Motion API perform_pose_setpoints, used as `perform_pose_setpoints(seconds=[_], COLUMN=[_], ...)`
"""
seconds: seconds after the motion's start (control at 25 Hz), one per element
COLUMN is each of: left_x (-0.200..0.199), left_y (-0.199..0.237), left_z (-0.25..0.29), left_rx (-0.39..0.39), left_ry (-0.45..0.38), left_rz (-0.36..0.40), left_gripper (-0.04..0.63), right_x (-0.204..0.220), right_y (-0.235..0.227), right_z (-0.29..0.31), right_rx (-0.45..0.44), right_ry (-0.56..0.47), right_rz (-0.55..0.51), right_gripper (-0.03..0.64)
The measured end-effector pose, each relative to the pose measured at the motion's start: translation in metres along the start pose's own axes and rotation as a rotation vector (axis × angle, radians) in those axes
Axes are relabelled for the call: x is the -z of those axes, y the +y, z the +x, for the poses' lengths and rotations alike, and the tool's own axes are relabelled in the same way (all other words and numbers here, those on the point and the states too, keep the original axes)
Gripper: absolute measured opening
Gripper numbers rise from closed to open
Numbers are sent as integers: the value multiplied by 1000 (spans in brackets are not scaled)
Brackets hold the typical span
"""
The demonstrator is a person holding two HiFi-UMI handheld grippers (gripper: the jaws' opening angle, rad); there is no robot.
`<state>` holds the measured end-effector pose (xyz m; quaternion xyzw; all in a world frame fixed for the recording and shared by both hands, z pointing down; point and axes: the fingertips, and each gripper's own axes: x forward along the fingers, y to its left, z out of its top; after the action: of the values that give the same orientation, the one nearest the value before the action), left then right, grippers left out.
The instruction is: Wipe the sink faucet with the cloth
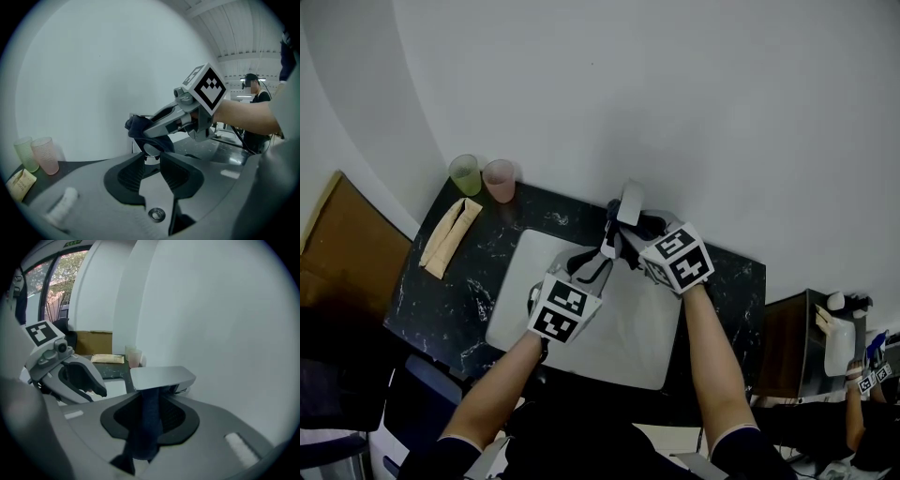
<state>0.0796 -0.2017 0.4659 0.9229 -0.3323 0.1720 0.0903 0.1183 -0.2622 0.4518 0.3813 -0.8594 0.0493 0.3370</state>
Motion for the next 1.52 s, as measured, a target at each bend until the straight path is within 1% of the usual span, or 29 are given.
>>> perform_pose_setpoints(seconds=[0.08, 0.16, 0.36, 0.56, 0.8, 0.96, 1.16, 1.28, 1.4, 1.52], left_x=[0, 0, 0, 1, 9, 14, 27, 30, 26, 16], left_y=[1, 1, 2, -1, -7, -4, 4, 10, 14, 14], left_z=[0, 1, 1, 0, -5, -15, -24, -28, -30, -30], left_rx=[1, 2, 3, 0, 14, 8, -15, -32, -41, -48], left_ry=[-2, -2, -5, 20, 30, 47, 68, 73, 63, 33], left_rz=[0, 1, 4, 23, 36, 27, 8, -3, -2, -3], left_gripper=[104, 104, 106, 106, 104, 104, 104, 104, 104, 104], right_x=[-1, -1, -1, 1, 3, 5, 9, 14, 23, 32], right_y=[-2, 1, 22, 40, 57, 68, 84, 91, 96, 96], right_z=[2, 2, -4, -12, -17, -22, -29, -35, -40, -50], right_rx=[9, -2, -77, -126, -139, -150, -172, -186, -184, -169], right_ry=[-5, -7, 9, 12, 20, 15, -9, -28, -38, -61], right_rz=[0, -4, -55, -59, -70, -69, -49, -14, 17, 55], right_gripper=[101, 101, 100, 100, 100, 100, 100, 100, 101, 101])
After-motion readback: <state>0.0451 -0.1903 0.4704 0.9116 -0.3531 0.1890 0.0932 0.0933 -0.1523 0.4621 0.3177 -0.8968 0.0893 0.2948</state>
